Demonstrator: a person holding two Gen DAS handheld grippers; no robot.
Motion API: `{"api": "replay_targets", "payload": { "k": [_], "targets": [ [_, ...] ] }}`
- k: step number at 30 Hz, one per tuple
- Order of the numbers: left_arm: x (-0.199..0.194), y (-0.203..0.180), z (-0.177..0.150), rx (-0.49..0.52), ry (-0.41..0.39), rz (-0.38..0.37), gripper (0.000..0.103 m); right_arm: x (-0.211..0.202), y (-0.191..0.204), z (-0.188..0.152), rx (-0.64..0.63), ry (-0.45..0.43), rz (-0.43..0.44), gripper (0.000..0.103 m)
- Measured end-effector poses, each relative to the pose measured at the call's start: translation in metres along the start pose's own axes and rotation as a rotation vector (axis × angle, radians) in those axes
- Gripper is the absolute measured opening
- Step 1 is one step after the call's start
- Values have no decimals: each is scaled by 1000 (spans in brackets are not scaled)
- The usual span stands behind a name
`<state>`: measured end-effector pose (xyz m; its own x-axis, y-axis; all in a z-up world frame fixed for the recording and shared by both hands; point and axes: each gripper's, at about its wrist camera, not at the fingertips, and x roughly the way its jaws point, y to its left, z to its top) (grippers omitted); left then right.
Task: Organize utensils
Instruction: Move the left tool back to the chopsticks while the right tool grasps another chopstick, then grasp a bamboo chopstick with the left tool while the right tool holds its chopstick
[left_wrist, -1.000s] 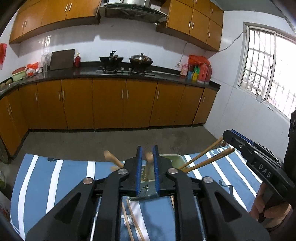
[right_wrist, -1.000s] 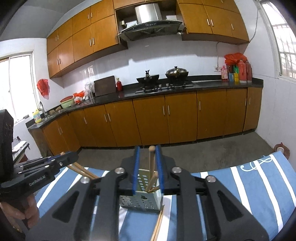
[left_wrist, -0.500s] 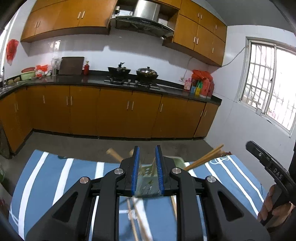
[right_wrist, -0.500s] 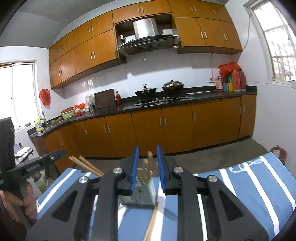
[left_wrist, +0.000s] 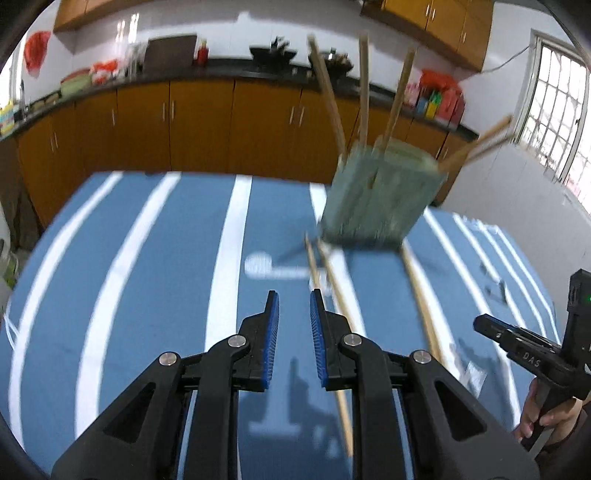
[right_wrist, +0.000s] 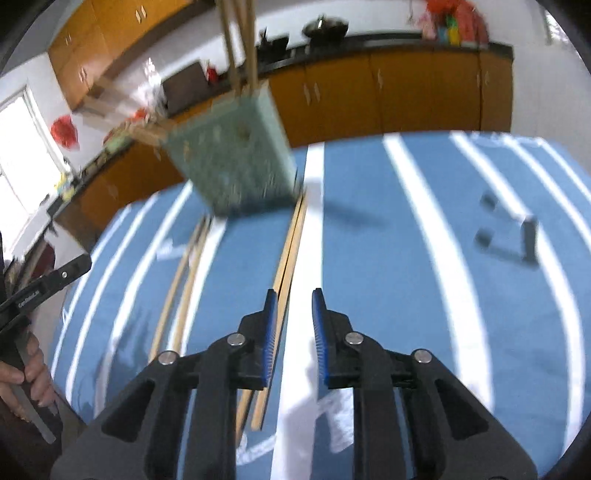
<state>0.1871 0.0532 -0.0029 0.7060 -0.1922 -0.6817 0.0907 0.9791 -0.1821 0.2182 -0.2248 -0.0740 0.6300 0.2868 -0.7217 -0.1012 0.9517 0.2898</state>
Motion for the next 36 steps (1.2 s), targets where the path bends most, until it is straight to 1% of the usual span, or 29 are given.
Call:
{"api": "replay_targets", "payload": {
  "k": [4,8,12,14,17,21,22,25,30,35,36],
  "targets": [
    [10,-1,-19,-4,45,-9,18,16,13,-14,-20,51,6,19],
    [15,-4,-28,-5,65,-20,18,25,20,-16,-41,77,-11,19],
    [19,-7,-32,4,78,-29,18,30,22,-15,-67,78,-44,14],
    [22,-10,-34,9,87,-37,18,30,21,-15,-83,68,-83,9],
    [27,-15,-36,14,98,-47,18,29,12,-11,-66,45,-144,8],
    [32,-22,-40,26,116,-65,18,25,-19,-3,34,15,-225,8],
    [33,-23,-41,29,121,-69,18,24,-23,-3,47,12,-233,8],
    [38,-27,-43,30,135,-81,18,21,-35,-2,70,6,-233,8],
    [44,-34,-47,46,154,-85,18,22,-31,-5,39,1,-238,8],
    [56,-44,-53,79,188,-52,18,23,-29,-5,30,3,-229,8],
    [59,-47,-54,88,193,-35,17,23,-29,-5,29,4,-228,8]
  ]
}}
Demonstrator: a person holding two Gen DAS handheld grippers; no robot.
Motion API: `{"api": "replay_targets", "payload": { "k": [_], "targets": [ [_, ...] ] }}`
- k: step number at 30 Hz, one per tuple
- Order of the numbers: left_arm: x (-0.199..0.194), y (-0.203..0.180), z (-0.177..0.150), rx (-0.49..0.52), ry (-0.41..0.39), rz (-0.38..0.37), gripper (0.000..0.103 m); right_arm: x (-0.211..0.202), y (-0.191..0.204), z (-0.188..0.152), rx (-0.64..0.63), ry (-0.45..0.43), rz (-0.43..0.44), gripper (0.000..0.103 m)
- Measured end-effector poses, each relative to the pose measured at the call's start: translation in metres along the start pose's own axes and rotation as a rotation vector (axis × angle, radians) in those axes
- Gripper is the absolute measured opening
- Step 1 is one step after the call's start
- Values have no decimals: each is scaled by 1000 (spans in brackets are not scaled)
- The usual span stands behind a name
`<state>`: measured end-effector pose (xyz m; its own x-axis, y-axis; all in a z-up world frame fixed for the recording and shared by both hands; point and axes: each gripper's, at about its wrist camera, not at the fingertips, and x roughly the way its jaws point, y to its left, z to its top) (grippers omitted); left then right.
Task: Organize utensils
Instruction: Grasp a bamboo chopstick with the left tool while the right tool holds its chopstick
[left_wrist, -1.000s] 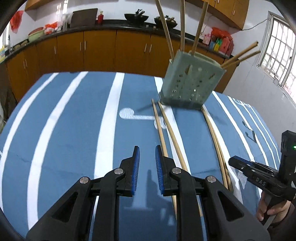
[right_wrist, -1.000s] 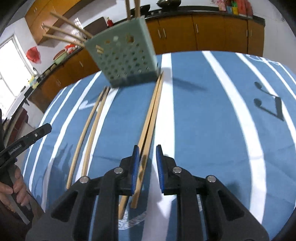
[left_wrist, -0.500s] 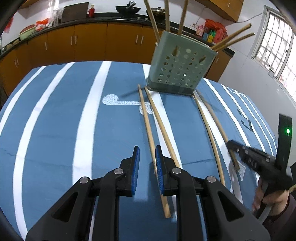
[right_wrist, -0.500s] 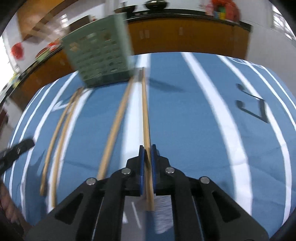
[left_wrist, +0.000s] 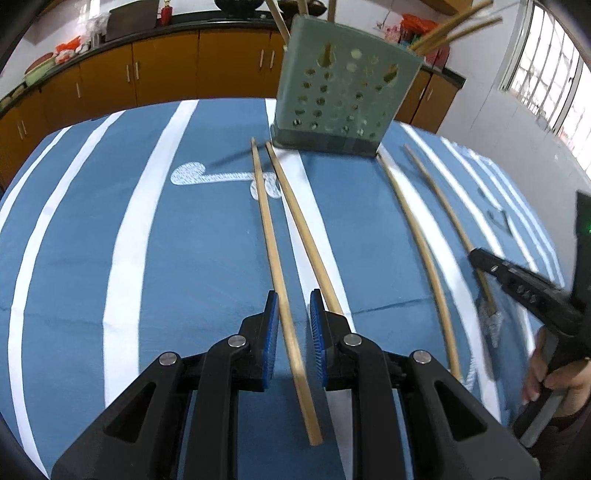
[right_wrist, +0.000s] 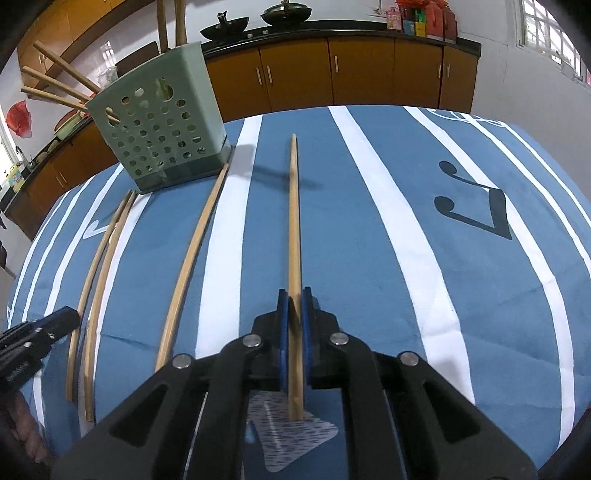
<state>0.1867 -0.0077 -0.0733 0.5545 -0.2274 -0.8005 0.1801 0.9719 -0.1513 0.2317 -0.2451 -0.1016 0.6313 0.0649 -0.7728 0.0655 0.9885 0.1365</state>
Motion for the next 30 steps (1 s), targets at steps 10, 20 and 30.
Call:
{"api": "replay_targets", "payload": {
  "k": [10,20,30],
  "targets": [
    [4,21,12,-24,-24,132,7,3,12,3,-67,12,15,9],
    [1,69,18,-112,-58,130,7,15,16,17,-90,-2,1,8],
    [2,68,15,-106,-87,123,8,15,14,15,-89,-23,-3,8]
  ]
}}
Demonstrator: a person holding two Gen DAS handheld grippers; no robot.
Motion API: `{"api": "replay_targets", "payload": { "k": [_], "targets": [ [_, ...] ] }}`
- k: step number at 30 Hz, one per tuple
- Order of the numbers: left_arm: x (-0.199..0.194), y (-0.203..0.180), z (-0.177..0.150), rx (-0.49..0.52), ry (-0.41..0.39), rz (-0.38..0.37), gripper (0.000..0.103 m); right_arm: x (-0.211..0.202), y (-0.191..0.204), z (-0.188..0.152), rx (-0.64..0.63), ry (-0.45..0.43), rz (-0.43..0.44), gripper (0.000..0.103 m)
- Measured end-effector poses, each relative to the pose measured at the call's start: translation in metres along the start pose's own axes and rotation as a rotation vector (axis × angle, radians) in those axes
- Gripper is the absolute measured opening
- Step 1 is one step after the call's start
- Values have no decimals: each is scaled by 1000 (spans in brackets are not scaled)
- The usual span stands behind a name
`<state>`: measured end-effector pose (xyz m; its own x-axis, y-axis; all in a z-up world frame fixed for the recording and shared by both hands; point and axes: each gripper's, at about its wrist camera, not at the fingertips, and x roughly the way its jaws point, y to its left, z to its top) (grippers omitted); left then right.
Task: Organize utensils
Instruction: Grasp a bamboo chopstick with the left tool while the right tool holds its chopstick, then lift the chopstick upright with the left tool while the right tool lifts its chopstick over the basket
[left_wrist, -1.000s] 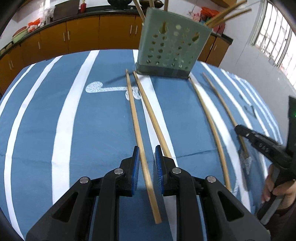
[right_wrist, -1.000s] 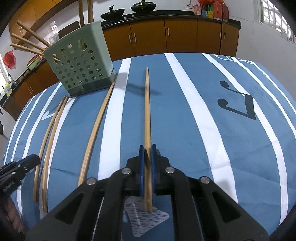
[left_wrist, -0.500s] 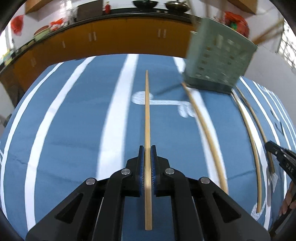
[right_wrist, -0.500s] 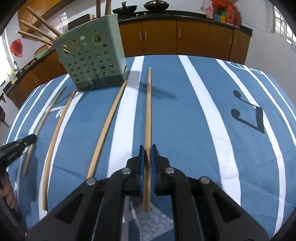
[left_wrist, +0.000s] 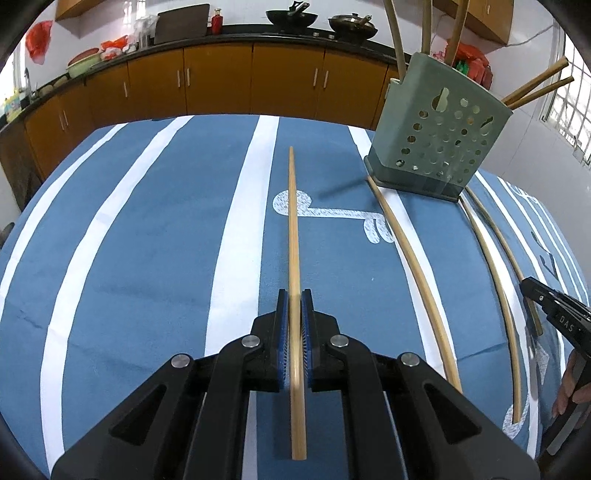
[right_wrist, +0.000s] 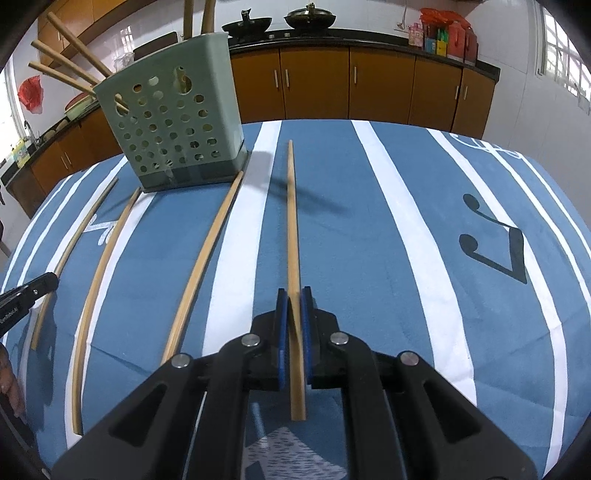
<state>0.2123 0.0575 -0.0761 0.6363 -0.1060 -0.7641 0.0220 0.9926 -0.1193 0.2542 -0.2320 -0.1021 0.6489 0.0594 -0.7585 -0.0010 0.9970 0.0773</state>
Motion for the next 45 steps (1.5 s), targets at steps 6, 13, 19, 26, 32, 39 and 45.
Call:
{"api": "replay_targets", "payload": {
  "k": [6,13,19,26,32,39,45],
  "targets": [
    [0,1,0,-9,-1,-2,8,1,2,0,-8,1,-11,8],
    [0,3,1,-27,-2,-15,8,1,2,0,-6,1,-7,9],
    [0,4,1,-29,-2,-17,8,1,2,0,-5,1,-6,9],
    [0,2,0,-20,-2,-7,8,1,3,0,-5,1,-6,9],
    [-5,-3,-7,22,2,10,8,0,0,-1,1,1,1,10],
    [-5,-6,-5,50,18,22,7,-8,-5,2,21,-14,30,8],
    [-27,0,5,32,-24,0,7,-46,-7,15,19,-126,40,8]
  ]
}}
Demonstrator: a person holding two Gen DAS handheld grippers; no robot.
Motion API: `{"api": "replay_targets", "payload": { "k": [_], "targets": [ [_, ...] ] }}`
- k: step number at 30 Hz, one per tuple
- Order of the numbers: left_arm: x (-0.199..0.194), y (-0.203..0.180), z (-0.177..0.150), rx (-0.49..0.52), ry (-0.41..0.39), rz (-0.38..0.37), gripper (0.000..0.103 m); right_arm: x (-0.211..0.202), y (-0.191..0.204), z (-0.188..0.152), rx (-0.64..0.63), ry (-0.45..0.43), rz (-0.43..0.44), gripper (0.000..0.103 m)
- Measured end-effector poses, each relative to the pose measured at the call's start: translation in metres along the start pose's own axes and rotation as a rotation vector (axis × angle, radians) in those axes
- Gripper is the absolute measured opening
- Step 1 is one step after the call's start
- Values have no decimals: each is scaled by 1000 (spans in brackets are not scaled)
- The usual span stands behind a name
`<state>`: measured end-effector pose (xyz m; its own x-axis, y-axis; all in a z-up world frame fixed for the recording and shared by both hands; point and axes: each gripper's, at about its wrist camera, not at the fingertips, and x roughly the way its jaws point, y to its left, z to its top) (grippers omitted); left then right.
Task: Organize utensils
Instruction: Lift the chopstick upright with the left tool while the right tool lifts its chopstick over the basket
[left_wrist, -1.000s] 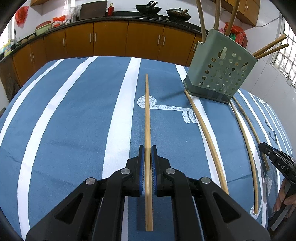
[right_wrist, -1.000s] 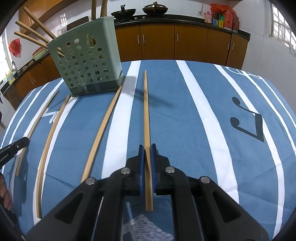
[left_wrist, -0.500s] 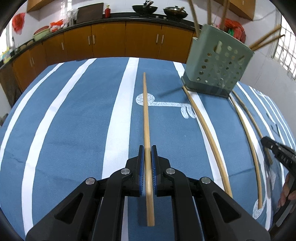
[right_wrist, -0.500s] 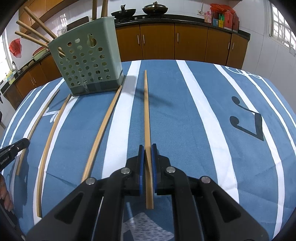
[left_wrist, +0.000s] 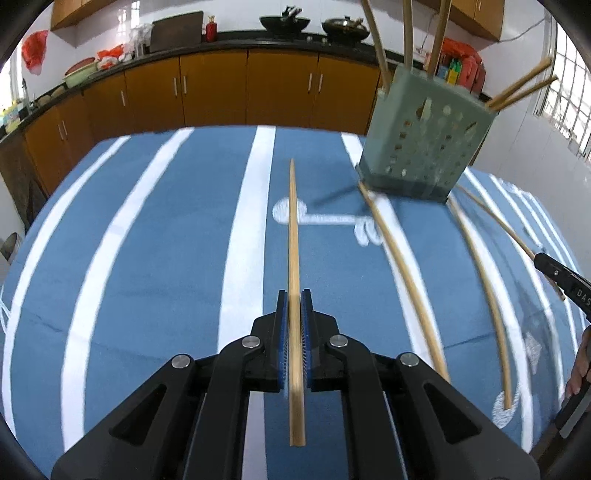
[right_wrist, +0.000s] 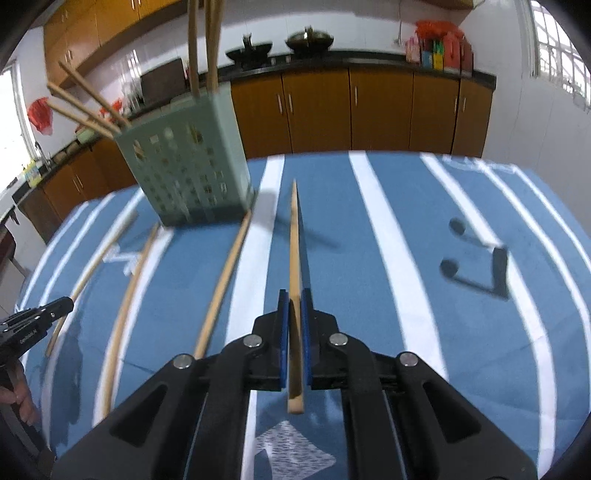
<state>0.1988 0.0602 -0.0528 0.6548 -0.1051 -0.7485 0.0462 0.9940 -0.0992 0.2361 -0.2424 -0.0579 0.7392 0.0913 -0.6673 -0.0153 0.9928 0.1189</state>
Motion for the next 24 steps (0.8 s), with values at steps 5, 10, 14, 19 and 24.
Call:
{"api": "replay_targets", "payload": {
  "k": [5,10,14,19,24],
  "targets": [
    [-30,-1,18,9,-85,-12,7,-31,-2,20,9,-104,9,8],
    [-66,0,40,-3,-195,-38,7,-62,-3,39,16,-214,26,8],
    [-84,2,54,-26,-254,-66,7,-77,-1,49,14,-275,34,8],
    [-92,2,66,-33,-286,-77,7,-83,0,57,16,-294,40,8],
    [-91,0,69,-29,-290,-74,7,-83,1,59,10,-299,41,8]
  ]
}}
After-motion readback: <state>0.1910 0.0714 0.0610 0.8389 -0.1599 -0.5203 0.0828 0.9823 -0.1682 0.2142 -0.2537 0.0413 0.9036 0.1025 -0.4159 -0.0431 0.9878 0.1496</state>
